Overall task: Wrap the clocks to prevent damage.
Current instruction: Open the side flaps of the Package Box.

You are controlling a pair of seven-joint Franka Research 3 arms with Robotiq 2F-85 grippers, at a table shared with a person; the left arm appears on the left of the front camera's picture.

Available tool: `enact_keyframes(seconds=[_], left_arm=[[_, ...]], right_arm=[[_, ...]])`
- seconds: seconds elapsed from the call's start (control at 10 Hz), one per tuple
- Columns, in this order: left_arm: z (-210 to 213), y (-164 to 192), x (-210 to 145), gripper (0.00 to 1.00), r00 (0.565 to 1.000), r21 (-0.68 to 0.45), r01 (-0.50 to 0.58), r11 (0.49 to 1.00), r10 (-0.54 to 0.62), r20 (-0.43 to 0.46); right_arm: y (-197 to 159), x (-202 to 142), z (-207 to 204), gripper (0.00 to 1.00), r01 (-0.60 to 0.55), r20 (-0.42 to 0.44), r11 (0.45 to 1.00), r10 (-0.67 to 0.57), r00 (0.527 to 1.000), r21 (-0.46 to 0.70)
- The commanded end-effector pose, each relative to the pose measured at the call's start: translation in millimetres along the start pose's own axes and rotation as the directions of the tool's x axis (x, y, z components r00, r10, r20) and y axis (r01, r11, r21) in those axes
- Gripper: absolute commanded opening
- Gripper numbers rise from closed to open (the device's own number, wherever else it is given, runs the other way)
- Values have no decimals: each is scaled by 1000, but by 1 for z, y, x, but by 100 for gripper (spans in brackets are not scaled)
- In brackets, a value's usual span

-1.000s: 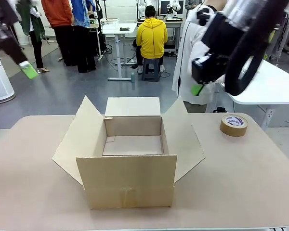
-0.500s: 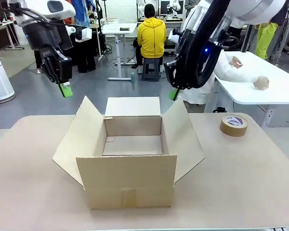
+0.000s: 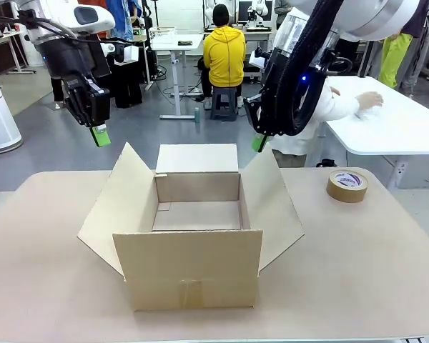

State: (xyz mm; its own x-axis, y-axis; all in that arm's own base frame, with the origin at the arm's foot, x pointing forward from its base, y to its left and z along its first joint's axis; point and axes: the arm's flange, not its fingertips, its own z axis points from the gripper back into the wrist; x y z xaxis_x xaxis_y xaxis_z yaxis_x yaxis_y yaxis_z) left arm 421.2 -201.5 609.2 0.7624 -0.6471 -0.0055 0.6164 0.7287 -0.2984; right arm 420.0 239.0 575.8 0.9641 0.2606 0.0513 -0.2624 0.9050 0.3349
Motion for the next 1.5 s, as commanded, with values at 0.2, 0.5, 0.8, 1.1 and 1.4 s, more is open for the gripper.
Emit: enact_keyframes(seconds=[0.2, 0.5, 0.8, 1.1, 1.4], left_arm=[[-32, -23, 12, 0, 974, 142, -222, 965, 211, 88], [-68, -42, 21, 0, 901, 295, -424, 856, 367, 229], [-107, -45, 30, 0, 891, 419, -454, 786, 391, 232], [-128, -31, 33, 0, 869, 463, -494, 736, 431, 243], [-141, -12, 32, 0, 851, 447, -524, 725, 467, 239]], right_arm=[[9, -8, -30, 1, 6, -27, 993, -9, 1000, -120], [20, -12, -67, 1, 14, -42, 986, -21, 999, -168], [12, -7, -104, 1, 62, 0, 959, -65, 998, -278], [-7, -9, -120, 1, 169, 149, 880, -113, 982, -444], [-30, -13, -138, 1, 237, 182, 843, -168, 969, -482]])
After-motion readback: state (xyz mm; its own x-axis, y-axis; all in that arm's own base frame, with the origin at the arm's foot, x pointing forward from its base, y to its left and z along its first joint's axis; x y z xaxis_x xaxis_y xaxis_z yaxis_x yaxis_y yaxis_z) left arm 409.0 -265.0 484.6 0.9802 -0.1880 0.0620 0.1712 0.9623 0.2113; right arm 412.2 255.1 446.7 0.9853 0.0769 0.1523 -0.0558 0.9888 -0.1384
